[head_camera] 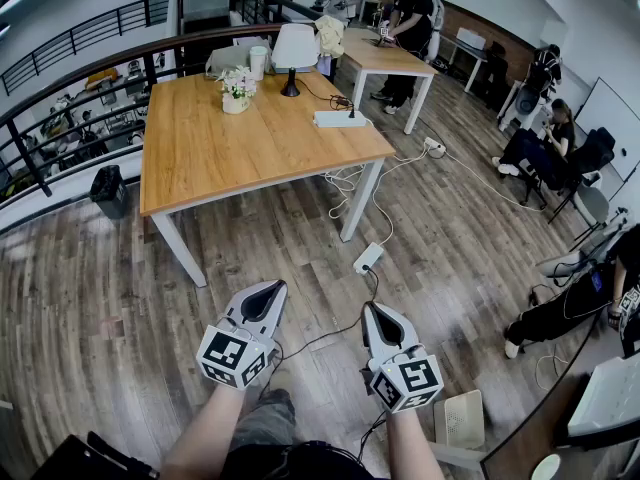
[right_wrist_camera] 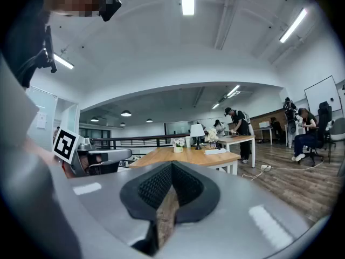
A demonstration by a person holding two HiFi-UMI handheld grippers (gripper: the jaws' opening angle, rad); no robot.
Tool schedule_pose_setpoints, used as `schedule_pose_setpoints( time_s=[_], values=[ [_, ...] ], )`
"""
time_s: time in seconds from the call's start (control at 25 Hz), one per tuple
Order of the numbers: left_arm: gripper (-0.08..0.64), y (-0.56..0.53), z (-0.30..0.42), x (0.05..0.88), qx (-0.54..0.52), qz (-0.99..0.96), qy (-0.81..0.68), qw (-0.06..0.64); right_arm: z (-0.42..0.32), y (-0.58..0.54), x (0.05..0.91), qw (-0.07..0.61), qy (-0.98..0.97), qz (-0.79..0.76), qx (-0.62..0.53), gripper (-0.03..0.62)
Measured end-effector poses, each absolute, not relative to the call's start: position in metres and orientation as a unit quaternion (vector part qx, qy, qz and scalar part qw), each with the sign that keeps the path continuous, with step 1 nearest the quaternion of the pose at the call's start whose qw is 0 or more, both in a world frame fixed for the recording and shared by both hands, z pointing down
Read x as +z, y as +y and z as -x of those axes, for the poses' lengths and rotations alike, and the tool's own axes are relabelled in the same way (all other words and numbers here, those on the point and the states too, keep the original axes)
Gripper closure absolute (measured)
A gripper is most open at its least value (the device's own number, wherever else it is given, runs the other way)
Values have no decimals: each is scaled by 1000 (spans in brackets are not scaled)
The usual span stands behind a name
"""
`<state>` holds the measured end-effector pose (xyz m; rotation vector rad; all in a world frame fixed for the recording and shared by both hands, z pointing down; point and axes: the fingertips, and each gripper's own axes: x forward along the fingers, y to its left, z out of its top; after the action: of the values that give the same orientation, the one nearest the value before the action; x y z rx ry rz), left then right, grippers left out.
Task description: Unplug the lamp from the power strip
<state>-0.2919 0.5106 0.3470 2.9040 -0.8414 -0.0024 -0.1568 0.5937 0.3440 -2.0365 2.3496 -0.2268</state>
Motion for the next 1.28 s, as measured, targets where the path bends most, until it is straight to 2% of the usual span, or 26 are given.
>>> schedule_pose_setpoints(
  time_s=[0.8,1.28],
  values=[
    [563,373,206,350,7,-974,-224,45,81,446,350,36,723,687,-70,584],
    [563,300,172,353,9,-966,-254,57,29,380,356,54,721,685,-89,584]
  ],
)
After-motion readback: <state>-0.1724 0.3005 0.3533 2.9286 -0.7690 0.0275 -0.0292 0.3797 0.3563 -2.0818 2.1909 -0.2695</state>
